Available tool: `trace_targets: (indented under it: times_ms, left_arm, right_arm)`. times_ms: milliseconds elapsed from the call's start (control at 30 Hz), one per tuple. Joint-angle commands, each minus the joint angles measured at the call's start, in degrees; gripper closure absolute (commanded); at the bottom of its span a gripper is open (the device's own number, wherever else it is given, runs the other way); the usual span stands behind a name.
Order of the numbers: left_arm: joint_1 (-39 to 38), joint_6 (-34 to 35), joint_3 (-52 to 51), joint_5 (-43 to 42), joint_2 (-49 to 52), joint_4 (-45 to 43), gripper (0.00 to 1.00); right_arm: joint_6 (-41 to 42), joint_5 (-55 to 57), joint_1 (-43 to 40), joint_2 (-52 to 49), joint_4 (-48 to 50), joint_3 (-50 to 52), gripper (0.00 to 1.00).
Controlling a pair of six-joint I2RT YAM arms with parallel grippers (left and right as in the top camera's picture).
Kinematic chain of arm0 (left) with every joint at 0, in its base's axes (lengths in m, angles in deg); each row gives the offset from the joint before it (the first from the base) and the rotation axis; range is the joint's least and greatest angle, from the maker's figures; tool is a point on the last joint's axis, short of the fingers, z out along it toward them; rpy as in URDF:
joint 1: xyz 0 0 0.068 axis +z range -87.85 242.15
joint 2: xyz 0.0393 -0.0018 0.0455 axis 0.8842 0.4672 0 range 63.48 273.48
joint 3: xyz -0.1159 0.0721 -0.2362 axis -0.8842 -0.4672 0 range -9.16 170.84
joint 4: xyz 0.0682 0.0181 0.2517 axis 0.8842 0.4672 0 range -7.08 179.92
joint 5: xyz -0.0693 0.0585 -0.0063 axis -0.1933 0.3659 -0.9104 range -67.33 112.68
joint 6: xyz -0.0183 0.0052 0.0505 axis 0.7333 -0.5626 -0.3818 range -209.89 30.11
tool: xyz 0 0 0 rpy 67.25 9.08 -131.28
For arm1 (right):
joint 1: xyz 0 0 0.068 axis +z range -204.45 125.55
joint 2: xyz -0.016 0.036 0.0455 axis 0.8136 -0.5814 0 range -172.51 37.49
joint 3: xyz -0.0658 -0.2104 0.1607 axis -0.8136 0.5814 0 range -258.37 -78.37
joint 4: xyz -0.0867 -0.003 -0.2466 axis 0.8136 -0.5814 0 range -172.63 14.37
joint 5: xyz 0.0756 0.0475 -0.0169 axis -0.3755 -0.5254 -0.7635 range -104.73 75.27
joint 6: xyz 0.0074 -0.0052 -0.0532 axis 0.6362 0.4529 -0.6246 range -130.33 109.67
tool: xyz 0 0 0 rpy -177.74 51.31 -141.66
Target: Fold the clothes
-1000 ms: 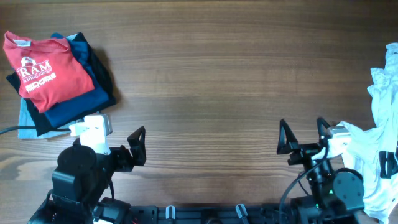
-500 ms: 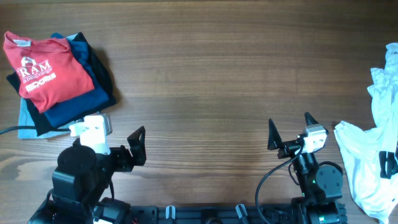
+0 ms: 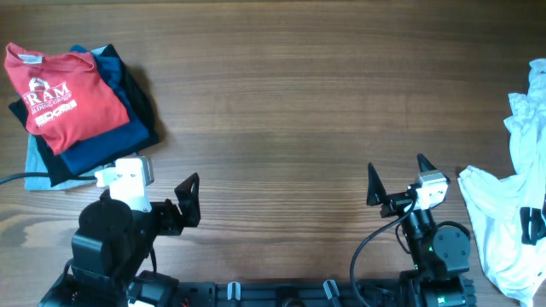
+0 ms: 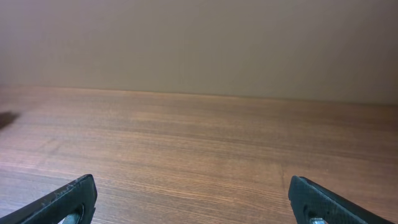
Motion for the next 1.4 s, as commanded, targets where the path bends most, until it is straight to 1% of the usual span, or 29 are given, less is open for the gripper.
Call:
trace_targets:
  times_ms: [0, 600, 667, 767, 867, 933, 1033, 1200, 1267, 1367]
  left_arm:
    - [-0.31, 0.70, -0.22, 0.92, -0.09, -0.15, 0.00]
    - [-0.17, 0.70, -0.26, 0.92, -0.92, 0.37, 0.00]
    - [0.98, 0.04, -0.42, 0.94, -2.01, 1.92, 0.00]
    - [5.05, 0.07, -2.43, 0.57, -4.83, 2.91, 0.00]
    - [10.64, 0.07, -7.72, 0.44, -9.31, 1.99, 0.00]
    - [13.73, 0.11, -12.79, 0.02, -13.05, -1.22, 0.00]
    - [15.23, 0.11, -19.82, 0.02, -17.86, -7.50, 0.00]
    - [15.19, 0.11, -33.66, -0.22, -25.03, -24.09, 0.00]
    - [15.19, 0.13, -37.79, -0.46, -26.58, -29.90, 0.00]
    - [15.19, 0.11, -43.95, -0.42, -28.55, -41.29, 0.00]
  right_arm:
    - [-0.68, -0.92, -0.39, 0.79, 0.28, -0.22, 0.00]
    - [-0.66, -0.92, -0.39, 0.79, 0.28, -0.22, 0.00]
    - [-0.66, -0.92, -0.39, 0.79, 0.28, -0.22, 0.00]
    - [-0.66, -0.92, -0.39, 0.79, 0.28, -0.22, 0.00]
    - [-0.66, -0.92, -0.39, 0.79, 0.28, -0.22, 0.00]
    - [-0.66, -0.92, -0.39, 0.79, 0.28, -0.22, 0.00]
    - [-0.66, -0.92, -0.39, 0.79, 0.28, -0.22, 0.00]
    - [-0.66, -0.92, -0.39, 0.79, 0.28, -0.22, 0.00]
    - [-0.68, -0.92, -0.39, 0.79, 0.28, -0.22, 0.00]
    - [-0.66, -0.92, -0.39, 0.79, 0.28, -0.22, 0.00]
